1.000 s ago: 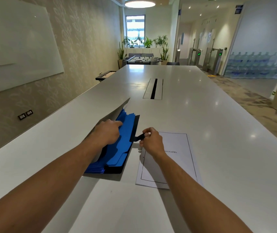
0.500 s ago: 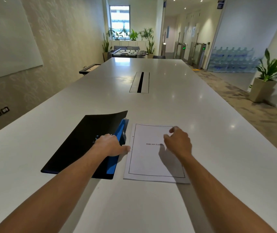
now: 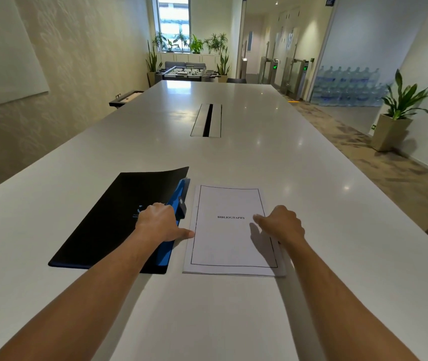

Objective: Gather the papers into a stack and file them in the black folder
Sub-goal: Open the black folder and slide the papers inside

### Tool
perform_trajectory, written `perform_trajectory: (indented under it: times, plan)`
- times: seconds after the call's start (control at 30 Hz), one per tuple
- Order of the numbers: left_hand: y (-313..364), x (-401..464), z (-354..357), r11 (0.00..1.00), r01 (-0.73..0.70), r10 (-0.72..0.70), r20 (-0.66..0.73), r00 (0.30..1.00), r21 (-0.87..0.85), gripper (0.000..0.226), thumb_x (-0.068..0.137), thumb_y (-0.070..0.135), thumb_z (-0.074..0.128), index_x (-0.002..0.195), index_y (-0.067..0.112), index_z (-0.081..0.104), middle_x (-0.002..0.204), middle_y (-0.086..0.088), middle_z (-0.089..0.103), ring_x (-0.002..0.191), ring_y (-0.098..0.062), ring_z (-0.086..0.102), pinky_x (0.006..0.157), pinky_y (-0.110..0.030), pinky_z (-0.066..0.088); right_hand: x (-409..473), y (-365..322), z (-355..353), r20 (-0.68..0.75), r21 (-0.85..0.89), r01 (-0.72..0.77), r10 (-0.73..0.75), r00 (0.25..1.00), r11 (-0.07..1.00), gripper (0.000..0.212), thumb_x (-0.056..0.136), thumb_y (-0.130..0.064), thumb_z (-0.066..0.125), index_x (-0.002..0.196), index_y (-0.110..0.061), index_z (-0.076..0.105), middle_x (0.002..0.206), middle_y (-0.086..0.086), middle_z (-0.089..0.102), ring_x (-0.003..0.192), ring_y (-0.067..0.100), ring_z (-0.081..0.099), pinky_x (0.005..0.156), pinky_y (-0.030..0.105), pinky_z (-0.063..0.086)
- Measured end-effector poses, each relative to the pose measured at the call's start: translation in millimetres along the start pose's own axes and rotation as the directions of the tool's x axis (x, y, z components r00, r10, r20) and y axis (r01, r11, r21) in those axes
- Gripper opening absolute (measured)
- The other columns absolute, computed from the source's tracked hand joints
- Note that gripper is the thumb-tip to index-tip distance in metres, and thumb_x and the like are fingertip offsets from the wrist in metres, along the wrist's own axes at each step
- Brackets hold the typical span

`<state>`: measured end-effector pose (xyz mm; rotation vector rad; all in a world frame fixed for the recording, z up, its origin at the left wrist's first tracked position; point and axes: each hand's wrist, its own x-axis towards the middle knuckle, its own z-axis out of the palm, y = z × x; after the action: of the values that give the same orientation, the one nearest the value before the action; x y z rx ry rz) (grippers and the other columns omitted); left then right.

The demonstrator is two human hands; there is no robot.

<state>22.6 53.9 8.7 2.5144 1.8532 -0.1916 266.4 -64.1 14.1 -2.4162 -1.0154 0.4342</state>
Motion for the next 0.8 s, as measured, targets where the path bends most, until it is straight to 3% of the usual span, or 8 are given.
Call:
perform_trajectory:
  times: [0.1,0.2,0.27,0.33,0.4,0.5,0.63,0.8]
  plan:
    - [-1,0,1,1.0,-0.01,0.01,-0.012,1.0,0.015,0.09,0.056,0.087,0.055,0.103,0.011,0.051,0.094,-0.006,0.05,0.062,-0.013,0.045,0.05,-0.026,0.037,5,5,-1,0.072,0.182,-0.067,0.055,0.996,0.981,0.04,0.083,-0.045,0.065,0.067,-0.015,0.045,0.074,0.002,0.055,0.08,0.028,0.056,0.068,0.034,0.043]
    - [-1,-1,1,1.0,-0.011,0.012,-0.017,1.0,0.024,0.088,0.056,0.087,0.055,0.1,0.011,0.051,0.093,-0.006,0.051,0.062,-0.013,0.047,0.048,-0.025,0.037,6,9,-1,0.111,0.312,-0.099,0.067,0.992,0.945,0.042,0.084,-0.043,0.066,0.086,-0.003,0.054,0.102,0.015,0.064,0.095,0.033,0.062,0.072,0.035,0.046]
    - [-1,-1,2,1.0,-0.008,0.008,-0.02,1.0,0.028,0.086,0.056,0.087,0.055,0.097,0.012,0.049,0.094,-0.007,0.051,0.062,-0.013,0.047,0.05,-0.026,0.039,3,6,2,0.124,0.306,-0.1,0.064,0.99,0.947,0.046,0.084,-0.041,0.066,0.102,0.0,0.057,0.112,0.018,0.063,0.101,0.034,0.061,0.075,0.035,0.046]
    - [-1,-1,2,1.0,-0.004,0.005,-0.019,1.0,0.027,0.087,0.056,0.087,0.055,0.1,0.011,0.05,0.094,-0.007,0.051,0.062,-0.013,0.047,0.051,-0.026,0.039,0,1,5,0.115,0.216,-0.076,0.052,0.992,0.973,0.041,0.086,-0.035,0.064,0.106,0.001,0.057,0.115,0.018,0.063,0.096,0.033,0.06,0.071,0.032,0.043]
    - [0,-1,2,1.0,-0.003,0.003,-0.017,1.0,0.023,0.089,0.056,0.087,0.055,0.102,0.011,0.052,0.094,-0.007,0.051,0.062,-0.013,0.047,0.05,-0.026,0.039,-4,-5,6,0.11,0.161,-0.054,0.037,0.993,0.985,0.039,0.086,-0.024,0.06,0.114,0.0,0.05,0.119,0.02,0.059,0.095,0.033,0.057,0.071,0.031,0.042]
    - [-1,-2,2,1.0,-0.001,0.001,-0.019,1.0,0.007,0.09,0.057,0.087,0.055,0.104,0.01,0.052,0.095,-0.008,0.051,0.063,-0.014,0.048,0.049,-0.025,0.039,-6,-10,7,0.164,0.22,-0.04,0.004,0.987,0.975,0.053,0.088,-0.016,0.054,0.134,0.0,0.033,0.13,0.022,0.051,0.111,0.037,0.054,0.08,0.036,0.045]
    - [-2,-4,1,1.0,0.003,-0.003,-0.027,1.0,0.0,0.094,0.056,0.088,0.054,0.107,0.009,0.051,0.097,-0.009,0.05,0.07,-0.016,0.051,0.054,-0.027,0.043,-6,-5,5,0.21,0.326,-0.061,-0.009,0.978,0.943,0.051,0.09,-0.01,0.05,0.136,0.0,0.03,0.128,0.022,0.051,0.112,0.036,0.054,0.087,0.042,0.049]
    - [-3,-5,-1,0.999,-0.012,0.012,-0.005,1.0,-0.034,0.083,0.056,0.086,0.057,0.094,0.011,0.051,0.086,-0.005,0.051,0.063,-0.014,0.051,0.05,-0.024,0.041,-4,13,4,0.298,0.642,-0.211,0.014,0.955,0.737,0.032,0.083,0.005,0.055,0.112,-0.007,0.048,0.113,0.023,0.061,0.088,0.029,0.063,0.07,0.033,0.054]
